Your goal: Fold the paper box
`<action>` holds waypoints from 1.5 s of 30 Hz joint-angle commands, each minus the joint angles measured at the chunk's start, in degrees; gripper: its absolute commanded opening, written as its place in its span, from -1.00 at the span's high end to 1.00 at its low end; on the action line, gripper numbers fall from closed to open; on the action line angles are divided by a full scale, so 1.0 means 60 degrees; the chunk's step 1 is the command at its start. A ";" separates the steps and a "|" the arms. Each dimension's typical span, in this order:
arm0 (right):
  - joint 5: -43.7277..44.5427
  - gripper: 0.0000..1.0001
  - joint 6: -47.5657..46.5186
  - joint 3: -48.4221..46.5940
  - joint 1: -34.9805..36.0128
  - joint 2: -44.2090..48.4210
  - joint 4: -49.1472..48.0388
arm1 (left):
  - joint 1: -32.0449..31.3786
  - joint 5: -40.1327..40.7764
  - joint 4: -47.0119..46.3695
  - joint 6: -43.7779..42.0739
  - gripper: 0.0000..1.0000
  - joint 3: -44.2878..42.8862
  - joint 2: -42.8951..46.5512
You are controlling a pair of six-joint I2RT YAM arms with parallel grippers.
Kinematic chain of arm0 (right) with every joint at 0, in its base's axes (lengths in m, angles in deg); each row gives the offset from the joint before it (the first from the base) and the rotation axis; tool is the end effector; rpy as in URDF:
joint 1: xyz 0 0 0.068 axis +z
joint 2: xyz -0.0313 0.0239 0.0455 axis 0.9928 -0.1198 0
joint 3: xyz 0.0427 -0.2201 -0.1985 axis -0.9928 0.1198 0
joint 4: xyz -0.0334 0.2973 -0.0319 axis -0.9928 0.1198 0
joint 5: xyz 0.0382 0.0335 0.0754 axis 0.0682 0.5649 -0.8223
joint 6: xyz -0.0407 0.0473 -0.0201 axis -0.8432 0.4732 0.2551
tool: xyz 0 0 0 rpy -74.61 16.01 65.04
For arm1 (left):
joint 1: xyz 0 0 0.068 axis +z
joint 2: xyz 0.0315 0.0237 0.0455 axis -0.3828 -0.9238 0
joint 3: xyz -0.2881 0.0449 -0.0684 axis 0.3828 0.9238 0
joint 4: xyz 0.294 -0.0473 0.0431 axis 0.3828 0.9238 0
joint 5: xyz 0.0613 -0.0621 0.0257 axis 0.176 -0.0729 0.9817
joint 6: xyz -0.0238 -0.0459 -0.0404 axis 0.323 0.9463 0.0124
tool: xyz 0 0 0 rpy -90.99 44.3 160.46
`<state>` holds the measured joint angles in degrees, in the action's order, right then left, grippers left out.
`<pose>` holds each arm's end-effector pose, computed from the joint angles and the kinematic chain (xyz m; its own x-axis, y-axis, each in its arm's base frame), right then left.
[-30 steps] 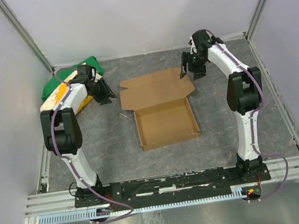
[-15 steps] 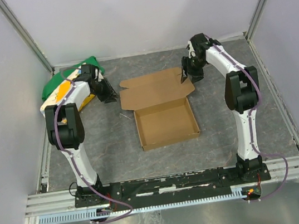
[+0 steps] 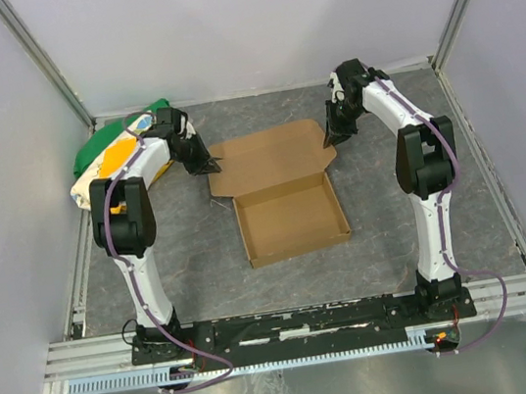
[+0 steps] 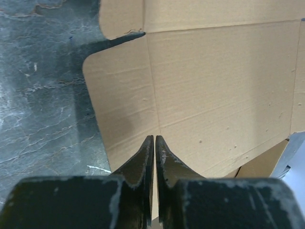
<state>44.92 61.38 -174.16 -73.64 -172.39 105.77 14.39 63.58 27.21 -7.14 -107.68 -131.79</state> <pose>0.5306 0.1051 0.2006 -0.9586 0.1640 -0.2328 0.0600 0.9156 0.3976 0.4887 -0.0897 0.1836 -0.9194 -0.3006 -0.2537 -0.1333 0.8449 -0.5180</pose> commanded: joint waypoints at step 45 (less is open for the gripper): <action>0.0479 0.97 0.0081 0.0725 0.0025 0.1551 -0.0276 | 0.0008 -0.1812 -0.1398 0.0754 0.28 0.0871 0.0442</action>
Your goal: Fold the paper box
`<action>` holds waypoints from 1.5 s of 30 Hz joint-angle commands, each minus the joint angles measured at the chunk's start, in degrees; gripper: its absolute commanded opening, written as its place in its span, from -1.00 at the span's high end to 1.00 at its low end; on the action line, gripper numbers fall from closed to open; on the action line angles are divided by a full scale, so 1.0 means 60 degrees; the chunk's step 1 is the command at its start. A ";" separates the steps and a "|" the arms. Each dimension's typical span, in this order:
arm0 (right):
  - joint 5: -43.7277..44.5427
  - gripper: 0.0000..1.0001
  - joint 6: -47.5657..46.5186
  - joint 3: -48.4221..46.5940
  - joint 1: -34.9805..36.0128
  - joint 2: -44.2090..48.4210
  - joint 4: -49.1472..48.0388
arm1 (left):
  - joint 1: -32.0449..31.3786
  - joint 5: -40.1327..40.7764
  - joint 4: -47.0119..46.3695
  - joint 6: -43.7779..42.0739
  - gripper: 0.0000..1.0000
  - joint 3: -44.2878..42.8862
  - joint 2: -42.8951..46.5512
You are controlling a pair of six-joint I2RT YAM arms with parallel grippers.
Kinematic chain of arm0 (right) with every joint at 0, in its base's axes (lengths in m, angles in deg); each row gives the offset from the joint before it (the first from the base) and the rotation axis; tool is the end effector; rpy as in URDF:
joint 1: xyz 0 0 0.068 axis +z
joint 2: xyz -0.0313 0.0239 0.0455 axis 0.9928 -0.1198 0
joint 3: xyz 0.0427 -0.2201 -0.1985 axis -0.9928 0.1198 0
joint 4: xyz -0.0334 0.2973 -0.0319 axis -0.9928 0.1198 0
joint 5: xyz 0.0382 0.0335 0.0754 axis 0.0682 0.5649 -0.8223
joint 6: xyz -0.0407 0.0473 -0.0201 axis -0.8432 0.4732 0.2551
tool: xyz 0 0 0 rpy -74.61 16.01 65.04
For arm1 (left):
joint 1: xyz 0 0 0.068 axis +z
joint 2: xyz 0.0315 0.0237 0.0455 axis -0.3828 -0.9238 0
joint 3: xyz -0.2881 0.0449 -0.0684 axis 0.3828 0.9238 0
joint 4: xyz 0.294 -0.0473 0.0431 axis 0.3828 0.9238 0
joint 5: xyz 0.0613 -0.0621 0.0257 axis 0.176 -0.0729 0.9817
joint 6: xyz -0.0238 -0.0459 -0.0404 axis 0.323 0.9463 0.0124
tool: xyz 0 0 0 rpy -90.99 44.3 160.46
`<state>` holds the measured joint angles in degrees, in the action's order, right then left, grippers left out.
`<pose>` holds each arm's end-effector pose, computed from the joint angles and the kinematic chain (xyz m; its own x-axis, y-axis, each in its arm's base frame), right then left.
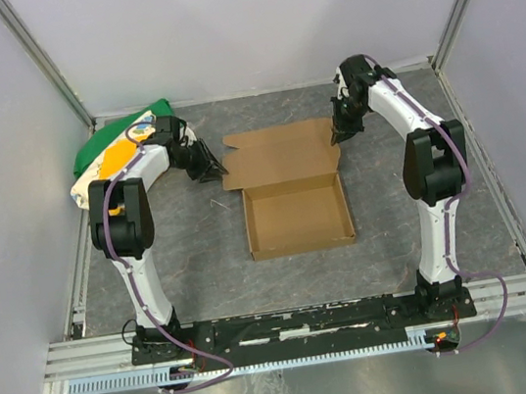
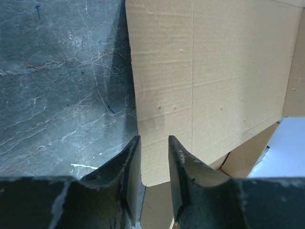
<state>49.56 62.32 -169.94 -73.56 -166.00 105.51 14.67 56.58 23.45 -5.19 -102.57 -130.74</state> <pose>0.5111 0.0985 0.2318 -0.9382 0.1889 -0.2900 0.0822 0.9355 0.3436 0.4756 -0.0912 0.1685 -0.9349 -0.3037 -0.1834 -0.1342 0.7813 -0.6095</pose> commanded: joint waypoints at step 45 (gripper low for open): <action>-0.0478 0.97 -0.0039 0.0341 0.0010 0.0473 -0.0398 | -0.0026 -0.0570 -0.1100 0.0646 0.20 0.0068 0.0701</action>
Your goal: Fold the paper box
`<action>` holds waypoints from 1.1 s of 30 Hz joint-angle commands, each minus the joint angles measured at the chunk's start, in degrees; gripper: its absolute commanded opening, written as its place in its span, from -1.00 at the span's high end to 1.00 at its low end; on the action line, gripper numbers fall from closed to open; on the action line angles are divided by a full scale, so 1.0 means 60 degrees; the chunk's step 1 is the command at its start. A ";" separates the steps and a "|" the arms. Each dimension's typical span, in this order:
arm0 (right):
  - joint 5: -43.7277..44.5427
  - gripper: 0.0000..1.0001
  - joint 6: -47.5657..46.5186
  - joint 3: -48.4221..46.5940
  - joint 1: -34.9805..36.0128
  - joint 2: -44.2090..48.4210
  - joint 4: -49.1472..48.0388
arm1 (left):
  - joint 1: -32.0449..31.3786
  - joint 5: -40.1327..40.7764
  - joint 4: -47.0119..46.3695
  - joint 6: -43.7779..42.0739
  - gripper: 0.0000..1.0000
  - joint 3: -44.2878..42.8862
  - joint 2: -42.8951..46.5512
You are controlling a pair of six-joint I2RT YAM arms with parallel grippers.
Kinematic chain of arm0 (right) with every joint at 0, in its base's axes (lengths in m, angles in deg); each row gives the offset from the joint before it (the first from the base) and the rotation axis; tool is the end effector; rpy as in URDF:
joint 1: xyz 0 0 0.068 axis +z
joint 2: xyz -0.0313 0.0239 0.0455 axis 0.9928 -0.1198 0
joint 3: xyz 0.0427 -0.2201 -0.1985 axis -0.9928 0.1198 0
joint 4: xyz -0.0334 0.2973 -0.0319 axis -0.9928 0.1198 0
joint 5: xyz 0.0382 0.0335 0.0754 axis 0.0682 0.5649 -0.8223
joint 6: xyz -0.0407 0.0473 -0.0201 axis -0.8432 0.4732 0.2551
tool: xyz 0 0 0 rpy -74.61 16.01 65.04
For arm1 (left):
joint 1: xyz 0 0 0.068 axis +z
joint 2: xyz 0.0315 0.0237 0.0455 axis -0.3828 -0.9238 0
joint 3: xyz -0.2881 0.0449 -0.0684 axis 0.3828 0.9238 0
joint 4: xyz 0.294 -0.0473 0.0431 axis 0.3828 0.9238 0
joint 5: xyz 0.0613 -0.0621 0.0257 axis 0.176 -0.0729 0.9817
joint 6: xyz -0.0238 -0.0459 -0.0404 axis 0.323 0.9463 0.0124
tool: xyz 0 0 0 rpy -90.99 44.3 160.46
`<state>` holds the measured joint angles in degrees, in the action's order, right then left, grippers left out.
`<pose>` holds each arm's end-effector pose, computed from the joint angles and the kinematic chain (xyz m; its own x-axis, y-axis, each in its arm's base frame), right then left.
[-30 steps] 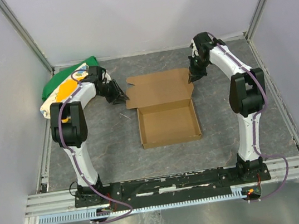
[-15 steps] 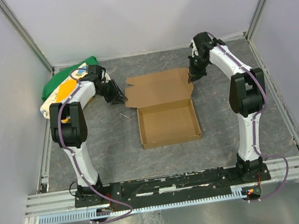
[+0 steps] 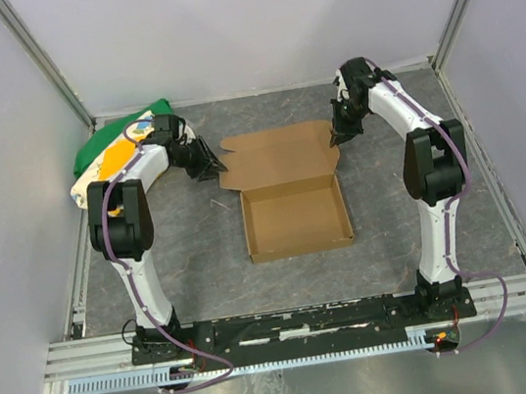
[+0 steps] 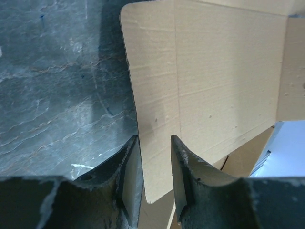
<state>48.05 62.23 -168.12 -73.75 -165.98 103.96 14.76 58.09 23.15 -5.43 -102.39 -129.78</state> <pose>0.5100 0.0979 0.2227 -0.9420 0.1875 -0.2784 0.0772 0.9282 0.3641 0.4752 -0.0892 0.1749 -0.9269 -0.3093 -0.2126 -0.1281 0.7931 -0.5954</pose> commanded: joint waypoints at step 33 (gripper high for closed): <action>0.3156 0.97 -0.0266 0.4514 0.1744 0.3985 -0.4542 | -0.1949 0.4136 -0.2227 -0.1569 0.94 0.2044 0.4130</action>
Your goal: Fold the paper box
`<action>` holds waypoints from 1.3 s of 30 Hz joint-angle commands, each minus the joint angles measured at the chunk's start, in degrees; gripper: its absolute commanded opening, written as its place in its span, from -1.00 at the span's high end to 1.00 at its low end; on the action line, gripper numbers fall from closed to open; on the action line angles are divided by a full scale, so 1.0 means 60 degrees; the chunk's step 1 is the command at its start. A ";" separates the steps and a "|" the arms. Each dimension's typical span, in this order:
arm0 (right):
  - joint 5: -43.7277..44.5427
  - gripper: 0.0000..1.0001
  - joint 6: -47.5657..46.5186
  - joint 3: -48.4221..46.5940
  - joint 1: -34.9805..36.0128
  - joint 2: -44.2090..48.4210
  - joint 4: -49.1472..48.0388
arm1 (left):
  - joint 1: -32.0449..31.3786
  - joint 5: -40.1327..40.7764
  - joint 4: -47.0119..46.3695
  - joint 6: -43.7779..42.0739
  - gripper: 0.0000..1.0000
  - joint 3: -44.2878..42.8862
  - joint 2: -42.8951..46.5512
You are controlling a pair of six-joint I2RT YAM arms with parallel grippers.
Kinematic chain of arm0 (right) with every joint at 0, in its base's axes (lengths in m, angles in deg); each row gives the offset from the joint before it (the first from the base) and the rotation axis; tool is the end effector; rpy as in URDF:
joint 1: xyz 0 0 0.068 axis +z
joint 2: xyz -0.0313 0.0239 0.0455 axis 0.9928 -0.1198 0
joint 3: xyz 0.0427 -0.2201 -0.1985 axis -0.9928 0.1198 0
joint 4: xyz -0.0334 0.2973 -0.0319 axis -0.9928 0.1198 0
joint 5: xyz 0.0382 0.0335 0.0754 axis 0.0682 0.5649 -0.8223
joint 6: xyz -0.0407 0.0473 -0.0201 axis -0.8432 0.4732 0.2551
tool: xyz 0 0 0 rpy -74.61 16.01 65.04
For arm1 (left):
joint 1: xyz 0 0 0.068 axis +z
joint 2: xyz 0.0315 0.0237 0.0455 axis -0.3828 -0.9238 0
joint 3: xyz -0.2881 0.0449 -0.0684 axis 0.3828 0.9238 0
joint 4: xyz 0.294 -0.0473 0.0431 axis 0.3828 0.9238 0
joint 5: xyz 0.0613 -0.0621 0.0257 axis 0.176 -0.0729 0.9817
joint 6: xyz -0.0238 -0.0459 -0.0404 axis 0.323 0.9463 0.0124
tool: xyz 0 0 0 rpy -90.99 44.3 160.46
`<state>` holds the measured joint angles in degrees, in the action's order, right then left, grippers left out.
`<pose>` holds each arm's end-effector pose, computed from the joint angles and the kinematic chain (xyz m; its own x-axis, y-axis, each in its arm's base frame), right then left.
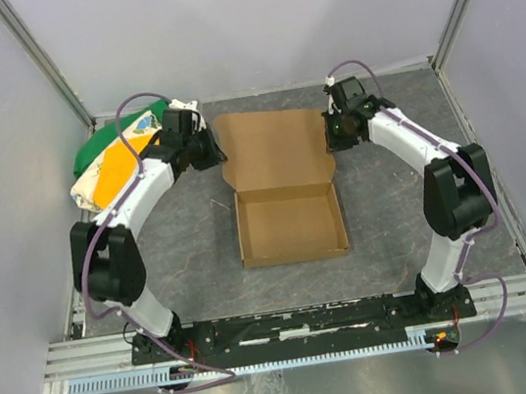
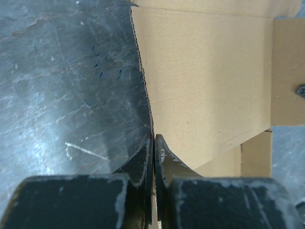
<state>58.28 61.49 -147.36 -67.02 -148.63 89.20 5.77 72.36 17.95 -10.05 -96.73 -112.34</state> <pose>0.4404 0.1319 0.2520 -0.8573 0.1037 -0.5042 -0.0358 0.9651 0.2593 0.4213 -0.1395 0.2781 -0.7956 -0.1841 -0.5771 0.1225 0.8841 -0.4509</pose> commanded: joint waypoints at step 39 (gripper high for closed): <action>-0.3473 -0.39 -0.4836 -0.6059 0.0451 0.0316 0.4015 | -0.2041 0.3925 -1.4555 -0.4625 0.94 0.9889 0.4844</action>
<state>40.46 37.03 -178.05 -64.38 -142.18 105.05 -5.99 96.60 -55.34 -33.48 -40.67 -84.91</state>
